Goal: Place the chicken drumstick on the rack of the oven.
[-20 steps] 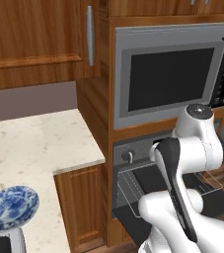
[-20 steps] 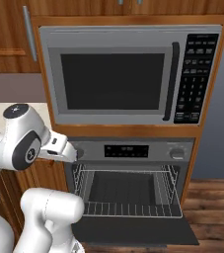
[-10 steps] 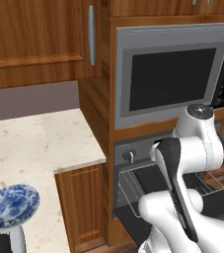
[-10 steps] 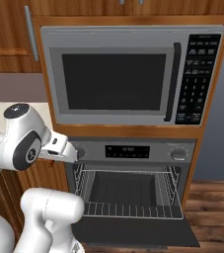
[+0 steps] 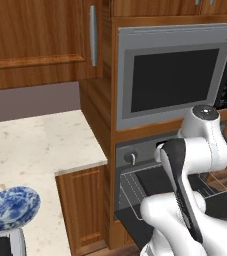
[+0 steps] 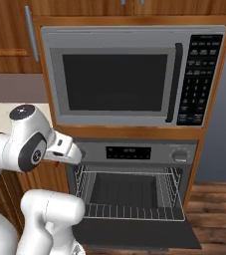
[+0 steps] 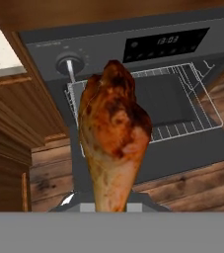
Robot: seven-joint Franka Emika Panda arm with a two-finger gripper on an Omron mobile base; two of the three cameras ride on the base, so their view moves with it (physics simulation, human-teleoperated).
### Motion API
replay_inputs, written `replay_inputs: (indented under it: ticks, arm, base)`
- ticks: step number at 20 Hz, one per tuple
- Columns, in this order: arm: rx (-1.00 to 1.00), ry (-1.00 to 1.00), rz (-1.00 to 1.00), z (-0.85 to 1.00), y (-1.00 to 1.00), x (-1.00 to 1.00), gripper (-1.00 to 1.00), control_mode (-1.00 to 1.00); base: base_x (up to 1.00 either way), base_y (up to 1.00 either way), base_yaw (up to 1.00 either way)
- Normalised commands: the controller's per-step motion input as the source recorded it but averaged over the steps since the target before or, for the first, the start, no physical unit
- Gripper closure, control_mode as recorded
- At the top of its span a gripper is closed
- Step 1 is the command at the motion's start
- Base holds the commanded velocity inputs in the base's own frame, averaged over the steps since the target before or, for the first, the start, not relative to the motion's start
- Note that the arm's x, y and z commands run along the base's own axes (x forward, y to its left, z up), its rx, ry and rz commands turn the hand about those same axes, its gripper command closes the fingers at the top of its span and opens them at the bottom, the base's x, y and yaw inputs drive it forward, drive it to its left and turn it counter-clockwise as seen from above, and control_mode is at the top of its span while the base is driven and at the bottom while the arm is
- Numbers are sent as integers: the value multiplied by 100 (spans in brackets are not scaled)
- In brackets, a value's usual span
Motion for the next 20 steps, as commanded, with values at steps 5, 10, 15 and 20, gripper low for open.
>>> replay_inputs:
  ticks: [5, 10, 15, 20]
  arm:
    - [22, -2, 10, -30, -100, 48, 100, -100]
    - [28, -2, 11, -58, -100, 71, 100, -100]
    - [13, -36, 23, -92, -100, 72, 100, -100]
    - [0, -20, 17, -96, -92, 38, 100, -100]
  base:
    - [0, 0, 0]
    - [0, 0, 0]
    - [0, 0, 0]
    - [0, 0, 0]
